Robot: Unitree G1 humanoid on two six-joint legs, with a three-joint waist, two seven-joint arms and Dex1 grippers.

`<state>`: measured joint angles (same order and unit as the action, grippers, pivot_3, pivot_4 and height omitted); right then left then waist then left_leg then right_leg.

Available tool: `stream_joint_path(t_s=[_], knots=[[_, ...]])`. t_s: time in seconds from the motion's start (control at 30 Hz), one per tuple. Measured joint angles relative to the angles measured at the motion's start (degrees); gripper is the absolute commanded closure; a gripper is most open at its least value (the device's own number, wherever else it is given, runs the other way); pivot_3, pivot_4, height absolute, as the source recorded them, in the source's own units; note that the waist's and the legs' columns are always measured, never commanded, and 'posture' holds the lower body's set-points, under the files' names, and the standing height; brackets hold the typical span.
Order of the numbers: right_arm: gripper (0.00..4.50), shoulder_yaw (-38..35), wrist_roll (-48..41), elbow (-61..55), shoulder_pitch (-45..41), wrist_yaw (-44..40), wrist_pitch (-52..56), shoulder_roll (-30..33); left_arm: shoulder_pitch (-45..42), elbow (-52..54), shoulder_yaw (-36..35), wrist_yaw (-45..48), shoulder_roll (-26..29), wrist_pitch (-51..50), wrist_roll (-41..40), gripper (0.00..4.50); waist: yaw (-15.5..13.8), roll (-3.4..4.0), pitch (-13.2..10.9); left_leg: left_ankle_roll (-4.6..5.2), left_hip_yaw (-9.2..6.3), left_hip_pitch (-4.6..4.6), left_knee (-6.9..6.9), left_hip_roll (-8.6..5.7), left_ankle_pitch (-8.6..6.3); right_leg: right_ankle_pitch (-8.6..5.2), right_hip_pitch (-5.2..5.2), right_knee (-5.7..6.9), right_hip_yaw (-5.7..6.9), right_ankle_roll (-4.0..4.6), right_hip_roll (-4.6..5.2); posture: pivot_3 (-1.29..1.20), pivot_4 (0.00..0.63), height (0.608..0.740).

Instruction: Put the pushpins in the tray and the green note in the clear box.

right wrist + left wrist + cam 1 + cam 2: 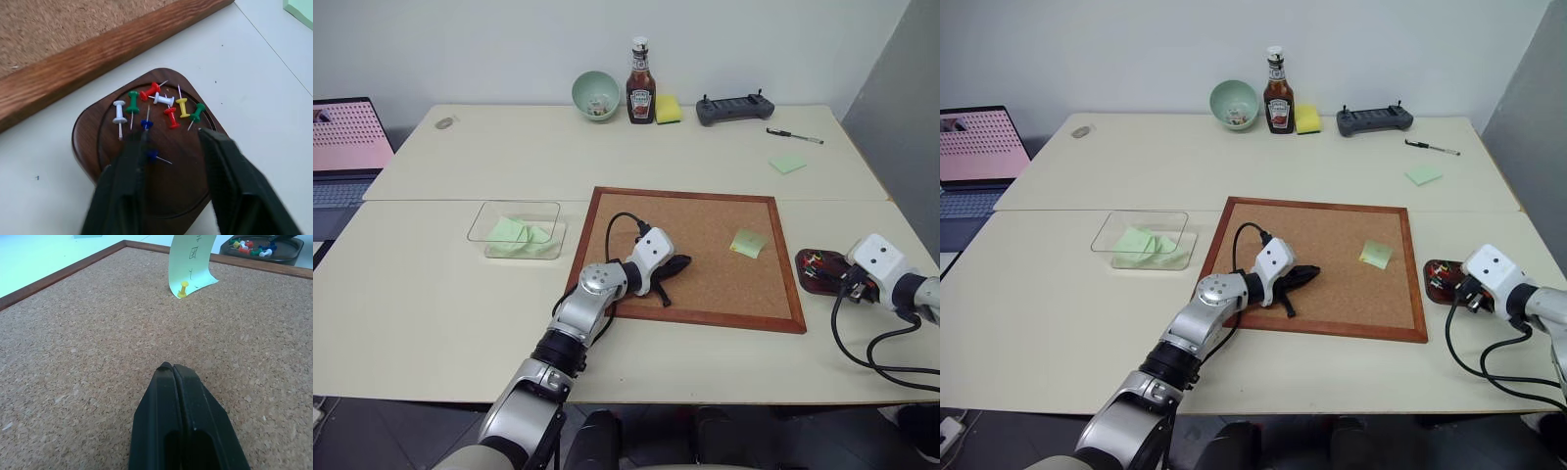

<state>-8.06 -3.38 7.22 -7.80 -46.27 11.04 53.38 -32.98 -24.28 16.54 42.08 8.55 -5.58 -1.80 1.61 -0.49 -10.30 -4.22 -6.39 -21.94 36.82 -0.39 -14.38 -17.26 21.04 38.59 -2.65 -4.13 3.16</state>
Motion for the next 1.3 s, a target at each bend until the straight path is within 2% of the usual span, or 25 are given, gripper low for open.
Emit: stream_joint_path(t_s=[0.2,0.3,0.6,0.87,1.07,1.3], knots=[[0.66,-0.32,-0.3,0.31,0.01,-0.01,-0.49,0.01,0.08,0.2,0.0,-0.08,0.03,-0.01,0.03,4.5,0.02,0.0,0.0,0.0,0.0,0.0,0.0,0.0,0.0,0.0,0.0,0.0,0.0,0.0,0.0,0.0,0.15,0.74],[0.14,-2.79,-3.0,-1.61,0.12,-1.03,1.69,0.03,0.12,0.23,0.0,-0.08,0.07,-0.02,0.06,4.5,0.03,0.0,0.0,0.0,0.0,0.0,0.0,0.01,0.0,0.0,0.0,0.0,0.0,0.0,0.0,0.0,0.15,0.74],[0.14,-4.48,-12.46,-15.46,0.43,-3.33,15.48,-1.9,0.14,0.26,0.0,-0.04,0.18,-0.02,0.07,4.5,0.03,0.0,0.0,0.0,-0.02,0.0,0.0,0.02,0.0,0.0,-0.01,0.0,0.02,0.0,-0.01,0.0,0.15,0.74],[0.14,3.18,-16.39,-24.19,-0.76,-2.49,23.07,-8.44,0.2,0.38,0.0,-0.11,0.2,-0.04,0.06,4.5,0.03,-0.02,-0.01,0.0,-0.03,0.0,-0.01,0.02,0.0,-0.01,0.0,0.0,0.04,-0.02,-0.01,0.0,0.15,0.74],[0.14,9.55,-13.82,-18.87,-6.42,-0.78,21.59,-13.51,0.21,0.54,-0.02,-0.26,0.02,-0.13,0.05,4.5,0.01,-0.05,-0.02,0.0,-0.04,-0.02,0.0,0.01,0.0,0.01,0.02,-0.02,0.05,0.0,-0.01,0.0,0.15,0.74],[0.14,10.58,-9.97,-6.49,-13.68,1.46,15.5,-17.39,0.35,0.82,-0.09,-0.32,0.12,-0.28,0.05,4.5,0.09,-0.04,-0.02,0.0,-0.03,-0.01,-0.01,0.02,0.0,0.01,0.04,0.01,0.04,0.02,-0.01,0.0,0.15,0.74]])
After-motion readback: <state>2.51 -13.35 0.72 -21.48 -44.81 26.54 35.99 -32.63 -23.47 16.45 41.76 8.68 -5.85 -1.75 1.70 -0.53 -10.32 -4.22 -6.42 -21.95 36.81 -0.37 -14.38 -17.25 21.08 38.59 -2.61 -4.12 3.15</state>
